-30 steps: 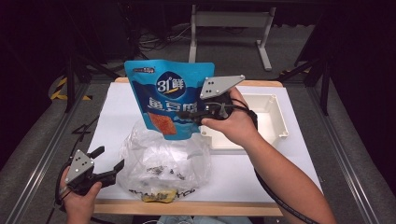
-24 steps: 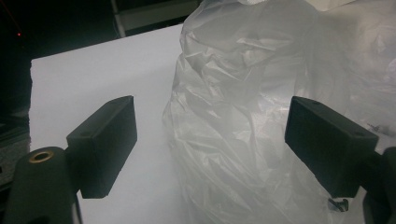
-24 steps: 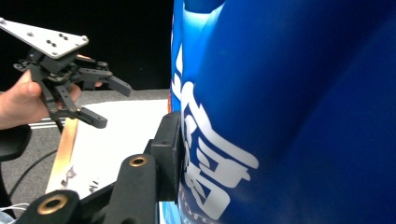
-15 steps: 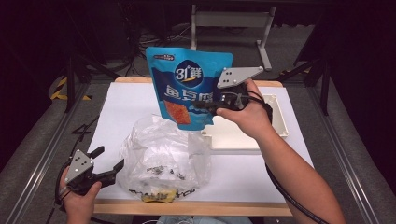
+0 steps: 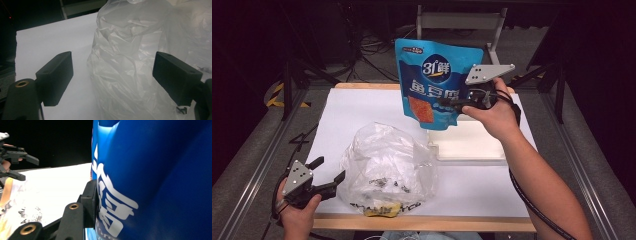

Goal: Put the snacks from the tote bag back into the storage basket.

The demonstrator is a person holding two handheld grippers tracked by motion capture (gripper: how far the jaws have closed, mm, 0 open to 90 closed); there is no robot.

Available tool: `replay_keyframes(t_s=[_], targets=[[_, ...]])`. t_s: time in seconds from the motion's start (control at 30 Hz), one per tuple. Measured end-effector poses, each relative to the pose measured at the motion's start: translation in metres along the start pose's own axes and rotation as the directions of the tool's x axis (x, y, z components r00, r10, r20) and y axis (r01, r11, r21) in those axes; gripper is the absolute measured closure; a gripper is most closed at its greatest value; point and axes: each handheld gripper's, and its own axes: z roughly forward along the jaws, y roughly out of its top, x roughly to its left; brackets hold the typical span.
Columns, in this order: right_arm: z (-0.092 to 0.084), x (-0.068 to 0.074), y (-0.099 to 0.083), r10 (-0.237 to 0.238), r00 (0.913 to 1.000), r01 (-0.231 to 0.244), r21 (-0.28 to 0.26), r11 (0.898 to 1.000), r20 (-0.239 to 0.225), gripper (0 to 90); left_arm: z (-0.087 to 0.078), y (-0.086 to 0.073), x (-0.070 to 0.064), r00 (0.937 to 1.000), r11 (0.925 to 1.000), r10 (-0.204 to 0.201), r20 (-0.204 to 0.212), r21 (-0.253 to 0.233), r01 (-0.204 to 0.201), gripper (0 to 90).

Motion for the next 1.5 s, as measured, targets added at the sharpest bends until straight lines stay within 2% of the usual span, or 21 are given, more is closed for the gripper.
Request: replay_keyframes(t_s=[0.4, 0.63, 0.8, 0.97, 1.17, 1.5], targets=[[-0.005, -0.031, -0.017, 0.012, 0.9996, -0.012, -0.002, 1.0, 0.026, 57.8, 0.001, 0.0, -0.001, 1.0, 1.0, 0.001, 0.003, -0.001, -0.001, 17.5], [-0.006, -0.048, -0.029, 0.028, 0.9977, -0.029, 0.009, 1.0, 0.061, 57.8, 0.0, 0.0, 0.001, 1.0, 1.0, -0.001, 0.001, -0.002, 0.001, 17.5], [-0.008, -0.055, -0.037, 0.04, 0.9965, -0.041, 0.013, 0.999, 0.074, 57.8, 0.0, 0.0, 0.001, 1.0, 1.0, 0.002, 0.002, 0.0, -0.002, 17.5], [-0.008, -0.059, -0.044, 0.031, 0.9958, -0.032, 0.01, 0.999, 0.086, 57.8, 0.0, 0.0, 0.0, 1.0, 1.0, 0.002, 0.001, -0.001, -0.002, 17.5], [-0.003, -0.062, -0.057, 0.047, 0.9957, -0.048, 0.02, 0.999, 0.08, 57.8, 0.0, 0.0, 0.0, 1.0, 1.0, 0.004, 0.002, -0.002, -0.004, 17.5], [0.003, -0.07, -0.074, 0.053, 0.9938, -0.057, 0.034, 0.998, 0.097, 57.8, -0.001, 0.0, 0.001, 1.0, 1.0, 0.002, 0.001, 0.0, -0.002, 17.4]])
